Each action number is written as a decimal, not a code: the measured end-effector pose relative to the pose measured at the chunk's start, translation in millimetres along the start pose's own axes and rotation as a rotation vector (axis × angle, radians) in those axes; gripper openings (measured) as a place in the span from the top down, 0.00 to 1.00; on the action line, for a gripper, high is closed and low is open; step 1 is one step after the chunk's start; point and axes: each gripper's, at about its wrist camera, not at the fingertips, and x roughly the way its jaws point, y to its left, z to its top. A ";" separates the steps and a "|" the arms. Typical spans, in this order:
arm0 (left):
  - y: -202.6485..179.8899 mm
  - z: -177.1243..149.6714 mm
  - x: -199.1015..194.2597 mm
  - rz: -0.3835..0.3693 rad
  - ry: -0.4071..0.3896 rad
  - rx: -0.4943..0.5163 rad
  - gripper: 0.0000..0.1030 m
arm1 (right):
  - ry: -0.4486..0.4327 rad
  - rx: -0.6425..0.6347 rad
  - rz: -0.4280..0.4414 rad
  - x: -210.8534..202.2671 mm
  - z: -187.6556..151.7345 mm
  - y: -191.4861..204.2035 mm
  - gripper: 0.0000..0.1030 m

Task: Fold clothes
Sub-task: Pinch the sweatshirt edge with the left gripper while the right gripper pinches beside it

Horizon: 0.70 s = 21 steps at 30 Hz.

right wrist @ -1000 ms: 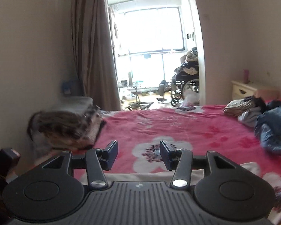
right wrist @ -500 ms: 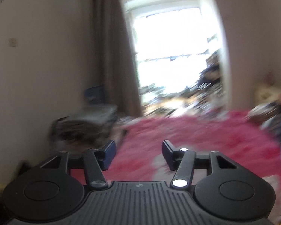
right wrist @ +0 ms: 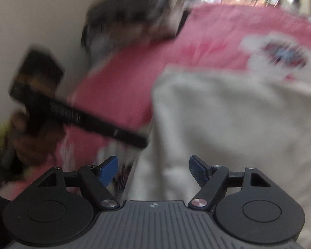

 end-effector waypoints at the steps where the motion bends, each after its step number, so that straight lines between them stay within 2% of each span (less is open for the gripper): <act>1: -0.8 -0.8 2.4 0.010 0.003 0.008 0.55 | 0.026 -0.007 -0.011 7.4 -4.8 3.9 0.24; 2: -1.1 -1.9 4.1 0.021 0.003 0.014 0.55 | 0.049 -0.015 -0.023 14.2 -9.7 7.9 0.22; 5: 1.7 -3.1 7.1 0.037 -0.008 -0.003 0.55 | 0.007 -0.053 -0.084 9.7 -24.7 24.9 0.21; 10: 4.2 -0.2 3.1 0.066 -0.051 -0.038 0.54 | -0.066 -0.060 -0.178 3.3 -30.3 35.8 0.21; 13: 5.8 0.2 5.7 0.082 -0.054 -0.055 0.54 | -0.081 -0.008 -0.201 11.9 -23.7 30.8 0.21; 16: 2.4 -2.4 7.5 0.087 -0.061 -0.047 0.50 | -0.084 0.037 -0.181 23.4 -22.5 24.3 0.12; 21: -10.3 -14.5 11.2 0.096 -0.054 0.014 0.48 | -0.069 -0.025 -0.197 27.8 -24.6 37.0 0.09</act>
